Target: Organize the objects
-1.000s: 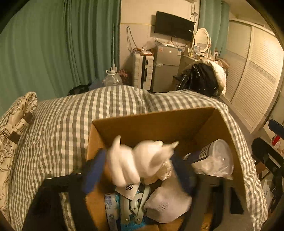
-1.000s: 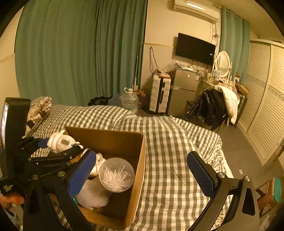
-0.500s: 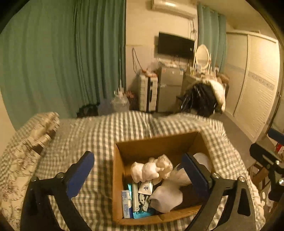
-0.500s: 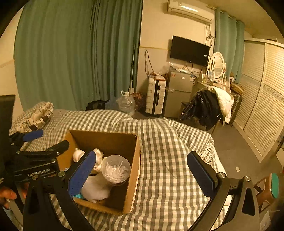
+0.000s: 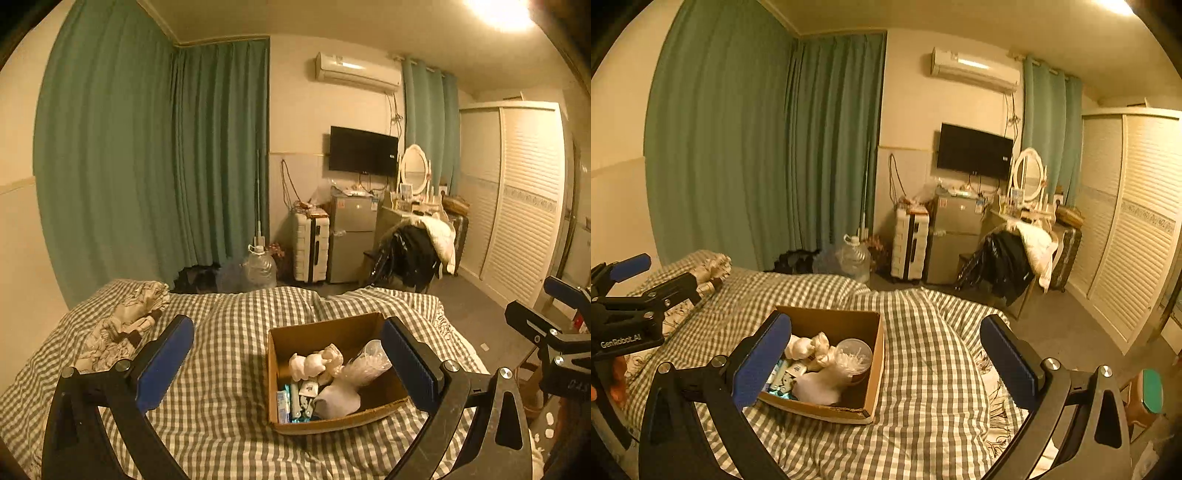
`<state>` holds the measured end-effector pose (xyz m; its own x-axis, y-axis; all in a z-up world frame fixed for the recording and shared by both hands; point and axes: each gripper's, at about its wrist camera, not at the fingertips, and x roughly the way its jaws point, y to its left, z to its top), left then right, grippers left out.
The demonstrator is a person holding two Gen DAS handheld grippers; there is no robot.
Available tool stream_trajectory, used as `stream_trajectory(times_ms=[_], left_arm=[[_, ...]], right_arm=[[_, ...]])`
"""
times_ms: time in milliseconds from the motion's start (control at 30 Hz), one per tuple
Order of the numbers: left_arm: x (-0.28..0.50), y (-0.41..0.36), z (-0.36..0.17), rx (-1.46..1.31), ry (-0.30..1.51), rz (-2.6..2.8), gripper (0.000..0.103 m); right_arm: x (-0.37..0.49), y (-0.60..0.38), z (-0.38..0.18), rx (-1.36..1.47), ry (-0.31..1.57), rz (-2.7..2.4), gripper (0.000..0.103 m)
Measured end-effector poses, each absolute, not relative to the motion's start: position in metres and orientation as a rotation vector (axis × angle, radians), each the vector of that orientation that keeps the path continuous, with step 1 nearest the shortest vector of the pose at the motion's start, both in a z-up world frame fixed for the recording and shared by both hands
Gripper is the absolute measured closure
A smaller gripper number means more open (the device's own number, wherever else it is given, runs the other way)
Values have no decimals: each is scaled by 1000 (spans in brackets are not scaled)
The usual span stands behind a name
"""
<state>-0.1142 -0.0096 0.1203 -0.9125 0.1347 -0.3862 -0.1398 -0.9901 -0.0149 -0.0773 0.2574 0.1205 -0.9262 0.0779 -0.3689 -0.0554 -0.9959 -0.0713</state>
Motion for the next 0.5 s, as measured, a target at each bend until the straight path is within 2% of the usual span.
stream_trajectory(times_ms=[233,400,500], left_arm=[[-95,-26,96,-523,-126,3013,0],[-88,-26,41,-491,-177,3061,0],[-87,-23,9,-534,-166,3040,0]], right_arm=[[-59,255,112,-542,-35,3014,0],[-54,255,65,-456,20,3014,0],[-69,252,27,-497,-38,2972,0]])
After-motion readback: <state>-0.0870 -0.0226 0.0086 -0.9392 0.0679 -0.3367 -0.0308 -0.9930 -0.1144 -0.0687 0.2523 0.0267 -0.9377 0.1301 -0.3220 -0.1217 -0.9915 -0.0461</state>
